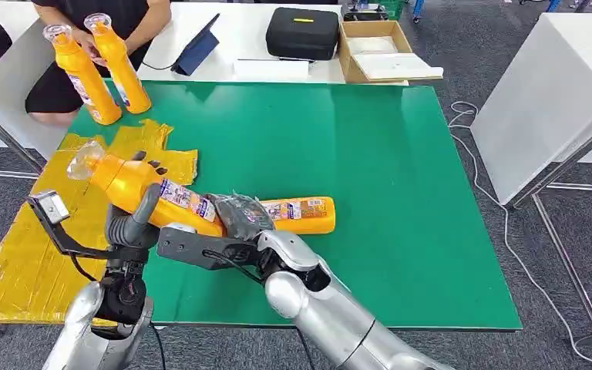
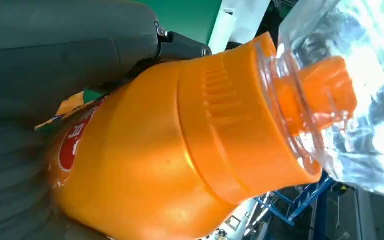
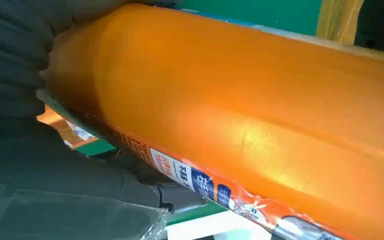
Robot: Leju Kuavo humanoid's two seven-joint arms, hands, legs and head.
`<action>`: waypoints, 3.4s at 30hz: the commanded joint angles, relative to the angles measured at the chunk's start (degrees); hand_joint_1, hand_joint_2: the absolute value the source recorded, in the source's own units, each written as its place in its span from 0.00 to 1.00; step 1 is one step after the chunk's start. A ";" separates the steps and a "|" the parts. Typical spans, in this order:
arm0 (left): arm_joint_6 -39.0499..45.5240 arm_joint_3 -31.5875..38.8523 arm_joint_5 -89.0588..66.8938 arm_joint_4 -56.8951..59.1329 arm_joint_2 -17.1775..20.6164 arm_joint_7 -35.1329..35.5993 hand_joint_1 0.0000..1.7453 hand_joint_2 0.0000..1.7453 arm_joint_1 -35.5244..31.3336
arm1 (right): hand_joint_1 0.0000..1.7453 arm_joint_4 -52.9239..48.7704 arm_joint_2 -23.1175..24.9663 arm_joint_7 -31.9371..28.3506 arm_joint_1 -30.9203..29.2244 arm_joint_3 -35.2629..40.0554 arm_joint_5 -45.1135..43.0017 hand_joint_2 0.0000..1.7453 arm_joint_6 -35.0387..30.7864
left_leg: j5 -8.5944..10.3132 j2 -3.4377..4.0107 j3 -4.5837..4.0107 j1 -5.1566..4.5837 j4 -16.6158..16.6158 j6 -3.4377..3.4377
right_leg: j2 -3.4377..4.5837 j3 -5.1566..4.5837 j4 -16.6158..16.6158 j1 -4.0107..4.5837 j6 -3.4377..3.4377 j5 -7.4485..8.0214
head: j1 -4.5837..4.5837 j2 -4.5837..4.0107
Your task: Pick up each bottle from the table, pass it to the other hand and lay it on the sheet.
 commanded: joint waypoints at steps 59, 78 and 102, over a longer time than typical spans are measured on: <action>31.23 22.62 -114.45 22.89 3.65 -8.57 1.00 1.00 -3.09 | 0.00 1.06 -5.95 -6.87 -1.90 -2.76 1.16 0.00 0.88 | -0.29 -0.22 0.93 -0.24 -0.18 -0.17 | 0.19 0.74 0.08 -0.32 -0.07 -0.36 | 0.00 0.00; 31.23 19.66 -115.40 40.07 8.17 2.93 0.00 0.00 -6.18 | 0.00 -4.15 -11.25 -7.35 1.24 -5.46 3.93 0.00 -0.04 | -0.05 -0.45 0.33 -0.07 -0.12 -0.07 | -0.24 0.29 -0.04 -0.12 -0.02 -0.18 | -0.02 0.00; 31.23 14.38 -102.15 43.60 6.08 -4.10 0.00 0.00 -13.49 | 0.00 -5.25 -15.26 -5.56 1.51 -9.59 7.77 0.00 -1.89 | -0.02 -0.31 0.17 -0.06 -0.03 -0.04 | -0.17 0.17 -0.01 -0.07 0.01 -0.07 | 0.02 0.00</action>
